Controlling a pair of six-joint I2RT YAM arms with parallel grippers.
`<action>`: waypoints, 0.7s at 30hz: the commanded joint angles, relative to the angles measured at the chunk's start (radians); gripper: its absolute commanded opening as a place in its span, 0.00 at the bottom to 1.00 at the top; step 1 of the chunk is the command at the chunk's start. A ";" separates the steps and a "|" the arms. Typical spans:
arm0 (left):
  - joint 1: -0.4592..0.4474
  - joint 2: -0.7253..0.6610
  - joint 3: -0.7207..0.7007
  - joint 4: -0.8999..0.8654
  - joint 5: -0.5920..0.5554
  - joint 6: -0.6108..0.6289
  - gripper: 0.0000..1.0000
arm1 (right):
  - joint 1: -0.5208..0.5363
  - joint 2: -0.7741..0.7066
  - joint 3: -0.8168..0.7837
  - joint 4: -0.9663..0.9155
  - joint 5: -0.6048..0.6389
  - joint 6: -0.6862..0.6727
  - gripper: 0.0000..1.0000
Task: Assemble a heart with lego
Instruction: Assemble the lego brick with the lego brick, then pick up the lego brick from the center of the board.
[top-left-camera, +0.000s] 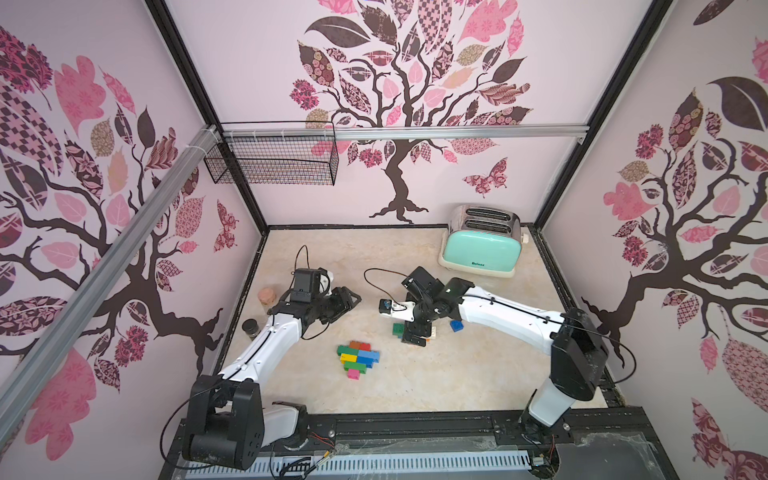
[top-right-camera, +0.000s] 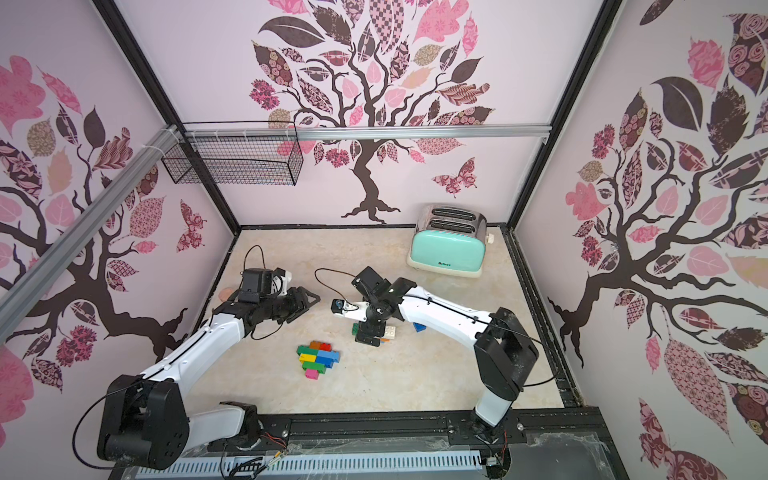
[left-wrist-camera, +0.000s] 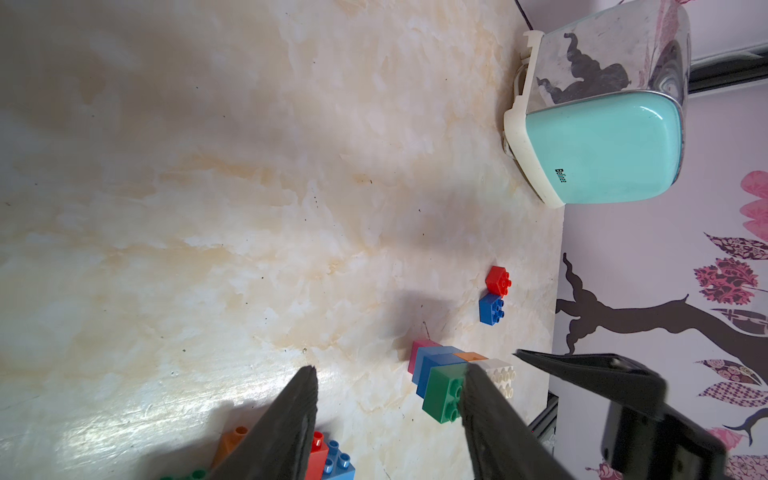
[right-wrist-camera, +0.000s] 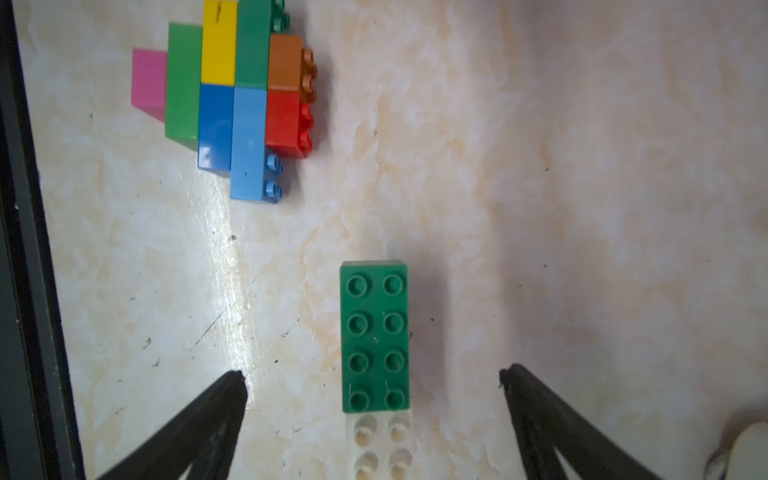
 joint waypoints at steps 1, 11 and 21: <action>0.005 -0.021 0.006 -0.011 -0.008 0.008 0.59 | -0.015 -0.135 -0.054 0.159 0.024 0.097 1.00; 0.007 -0.047 0.002 -0.011 -0.011 0.000 0.59 | -0.101 -0.564 -0.370 0.466 0.265 0.472 1.00; 0.006 -0.007 0.037 -0.028 0.042 0.030 0.59 | -0.368 -0.555 -0.425 0.232 0.135 0.779 0.97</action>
